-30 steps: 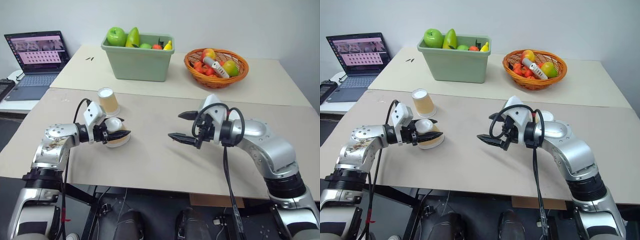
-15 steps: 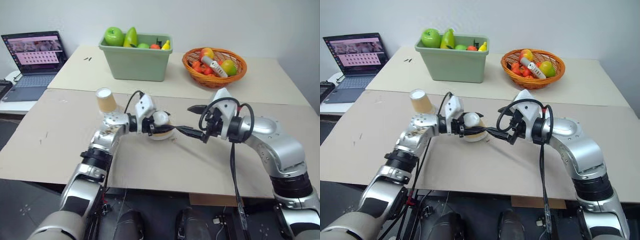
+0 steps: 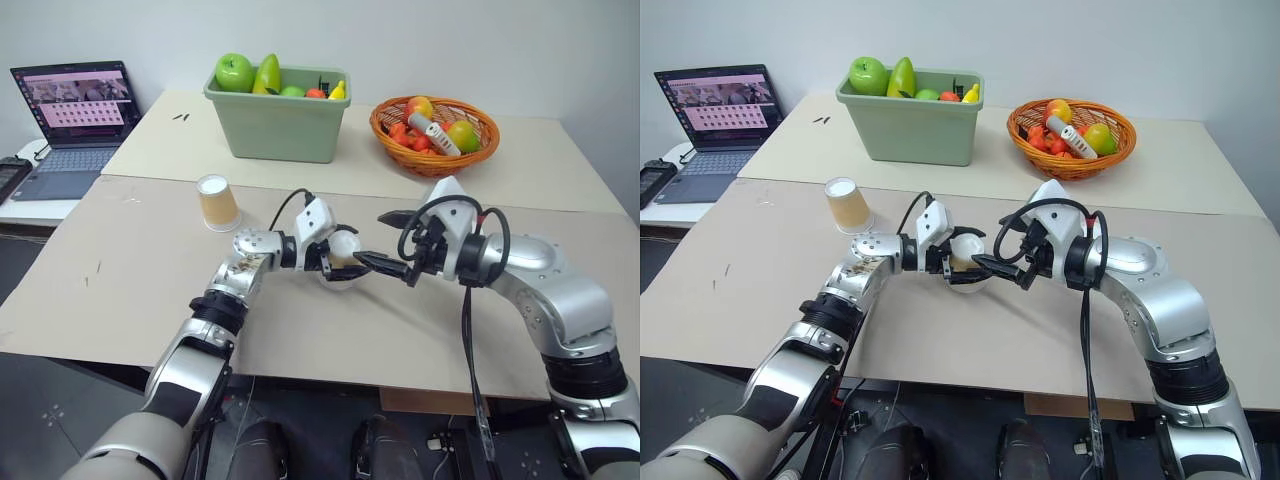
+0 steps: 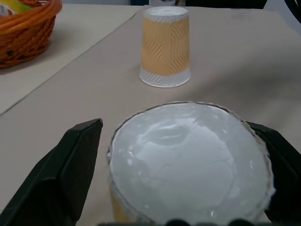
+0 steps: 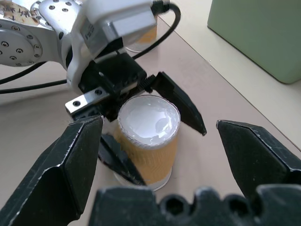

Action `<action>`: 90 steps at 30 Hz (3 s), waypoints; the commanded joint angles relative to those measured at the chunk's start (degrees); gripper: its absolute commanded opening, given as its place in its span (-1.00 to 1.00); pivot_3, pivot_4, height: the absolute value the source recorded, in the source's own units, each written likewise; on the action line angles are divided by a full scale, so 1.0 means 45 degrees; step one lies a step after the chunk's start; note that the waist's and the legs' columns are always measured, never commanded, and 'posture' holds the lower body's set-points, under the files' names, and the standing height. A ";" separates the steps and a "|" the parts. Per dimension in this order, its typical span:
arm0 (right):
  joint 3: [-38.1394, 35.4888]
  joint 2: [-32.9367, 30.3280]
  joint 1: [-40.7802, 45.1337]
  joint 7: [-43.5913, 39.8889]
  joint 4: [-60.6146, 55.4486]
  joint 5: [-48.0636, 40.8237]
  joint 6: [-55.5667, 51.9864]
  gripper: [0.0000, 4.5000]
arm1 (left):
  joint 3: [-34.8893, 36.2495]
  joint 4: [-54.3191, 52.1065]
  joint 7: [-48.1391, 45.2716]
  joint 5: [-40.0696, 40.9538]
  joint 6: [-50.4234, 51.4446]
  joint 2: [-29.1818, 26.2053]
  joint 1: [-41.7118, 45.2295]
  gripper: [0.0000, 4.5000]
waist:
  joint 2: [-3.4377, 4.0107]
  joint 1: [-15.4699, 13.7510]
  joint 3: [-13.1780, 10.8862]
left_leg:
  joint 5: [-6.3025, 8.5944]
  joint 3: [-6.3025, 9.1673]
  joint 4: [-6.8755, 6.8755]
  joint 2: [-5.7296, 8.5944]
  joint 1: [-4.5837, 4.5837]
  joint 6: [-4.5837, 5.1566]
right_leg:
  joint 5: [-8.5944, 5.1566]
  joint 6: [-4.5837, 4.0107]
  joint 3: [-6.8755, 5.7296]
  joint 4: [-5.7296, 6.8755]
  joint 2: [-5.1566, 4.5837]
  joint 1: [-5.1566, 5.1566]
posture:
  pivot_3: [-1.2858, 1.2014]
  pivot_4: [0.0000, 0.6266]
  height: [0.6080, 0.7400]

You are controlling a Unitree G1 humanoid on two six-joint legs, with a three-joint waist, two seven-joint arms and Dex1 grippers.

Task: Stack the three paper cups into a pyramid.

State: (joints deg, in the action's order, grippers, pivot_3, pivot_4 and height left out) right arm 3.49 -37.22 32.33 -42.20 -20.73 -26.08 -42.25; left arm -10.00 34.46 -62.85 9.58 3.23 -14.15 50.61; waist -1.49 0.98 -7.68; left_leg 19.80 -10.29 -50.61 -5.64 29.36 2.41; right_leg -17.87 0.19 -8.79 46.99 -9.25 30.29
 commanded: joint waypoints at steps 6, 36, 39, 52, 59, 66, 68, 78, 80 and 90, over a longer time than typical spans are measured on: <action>-0.0056 0.0287 0.0169 -0.0260 0.0241 0.0024 0.0407 1.00 | 0.2124 -0.7887 0.0928 0.2577 0.4711 -0.2448 -0.2160 1.00 | 0.0010 0.0093 -0.0005 | 0.0000 0.0013 0.0007 -0.0005 -0.0016 -0.0001 | 0.0000 -0.0001 0.0013 0.0003 0.0004 -0.0003 | 0.03 -0.52 -0.27; -0.0001 0.0483 0.0340 -0.0689 0.0766 0.0239 0.0698 1.00 | 0.4446 -0.0820 0.9158 -0.0665 0.1951 -0.2707 -0.1358 1.00 | 0.0013 -0.0088 -0.0007 | 0.0000 0.0055 0.0000 0.0041 0.0014 0.0001 | 0.0001 0.0000 -0.0040 0.0001 -0.0029 -0.0020 | 0.03 -0.52 -0.27; -0.0079 0.0474 0.0264 -0.0605 0.0675 0.0203 0.0659 1.00 | 0.4404 0.0790 0.8919 -0.0702 0.1231 -0.2641 -0.0367 1.00 | 0.0013 -0.0038 -0.0007 | 0.0001 0.0055 0.0001 0.0044 0.0023 0.0002 | -0.0003 0.0006 -0.0038 -0.0002 -0.0031 -0.0010 | 0.03 -0.52 -0.27; -0.0167 0.0453 0.0066 -0.0365 0.0486 0.0154 0.0567 1.00 | 0.4571 0.4254 0.8666 -0.0587 -0.0051 -0.2578 0.1659 1.00 | 0.0012 0.0021 -0.0008 | 0.0001 0.0061 -0.0001 0.0044 0.0037 0.0002 | -0.0007 0.0013 -0.0045 0.0006 -0.0031 0.0000 | 0.03 -0.52 -0.27; -0.0159 0.0466 0.0083 -0.0296 0.0536 0.0125 0.0608 1.00 | 0.4645 0.4540 0.8577 -0.0497 -0.0170 -0.2621 0.1750 0.88 | 0.0011 0.0016 -0.0008 | 0.0000 0.0066 -0.0004 0.0045 0.0042 0.0002 | -0.0007 0.0013 -0.0048 0.0006 -0.0033 0.0001 | 0.03 -0.52 -0.27; -0.0111 0.0468 0.0053 -0.0315 0.0570 0.0124 0.0591 1.00 | 0.4584 0.4585 0.8522 -0.0591 -0.0307 -0.2658 0.1755 0.25 | 0.0011 0.0021 -0.0008 | 0.0000 0.0066 -0.0004 0.0045 0.0042 0.0002 | -0.0007 0.0014 -0.0048 0.0007 -0.0032 0.0001 | 0.03 -0.52 -0.27; -0.0108 0.0463 0.0049 -0.0311 0.0571 0.0136 0.0598 1.00 | 0.4559 0.4504 0.8446 -0.0587 -0.0350 -0.2631 0.1744 0.25 | 0.0011 0.0020 -0.0008 | 0.0000 0.0067 -0.0004 0.0045 0.0042 0.0002 | -0.0007 0.0014 -0.0048 0.0007 -0.0032 0.0001 | 0.03 -0.52 -0.27; -0.0132 0.0425 -0.0081 -0.0212 0.0497 0.0169 0.0533 1.00 | 0.3760 -0.0969 0.4166 0.1291 0.0299 -0.1864 -0.0044 0.25 | 0.0012 0.0004 -0.0008 | 0.0000 0.0078 -0.0023 0.0049 0.0081 0.0002 | -0.0007 0.0014 -0.0072 -0.0001 -0.0037 0.0010 | 0.03 -0.52 -0.27; -0.0211 0.0412 -0.0120 -0.0114 0.0489 0.0191 0.0513 1.00 | 0.3267 -0.2591 0.2643 0.1883 0.1198 -0.2213 -0.1053 0.25 | 0.0012 0.0028 -0.0008 | 0.0000 0.0090 -0.0023 0.0048 0.0073 0.0001 | -0.0008 0.0014 -0.0068 0.0010 -0.0037 0.0009 | 0.03 -0.52 -0.27; -0.0565 0.0208 -0.0261 0.0083 0.0364 0.0147 0.0434 1.00 | 0.1788 -0.4422 -0.1136 0.2111 0.2565 -0.4207 -0.3109 0.25 | 0.0016 0.0188 -0.0009 | -0.0005 0.0091 -0.0020 0.0034 0.0030 -0.0007 | -0.0010 0.0011 -0.0049 0.0029 -0.0028 -0.0005 | 0.03 -0.52 -0.27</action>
State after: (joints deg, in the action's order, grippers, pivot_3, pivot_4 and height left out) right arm 3.25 -35.48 30.81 -42.13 -16.86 -24.94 -40.33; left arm -1.41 17.03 -66.25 18.16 14.71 -32.64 35.98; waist -1.42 1.82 -7.72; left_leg 19.79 -9.88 -50.70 -5.46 29.51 2.38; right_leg -17.92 0.24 -9.02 47.09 -9.39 30.27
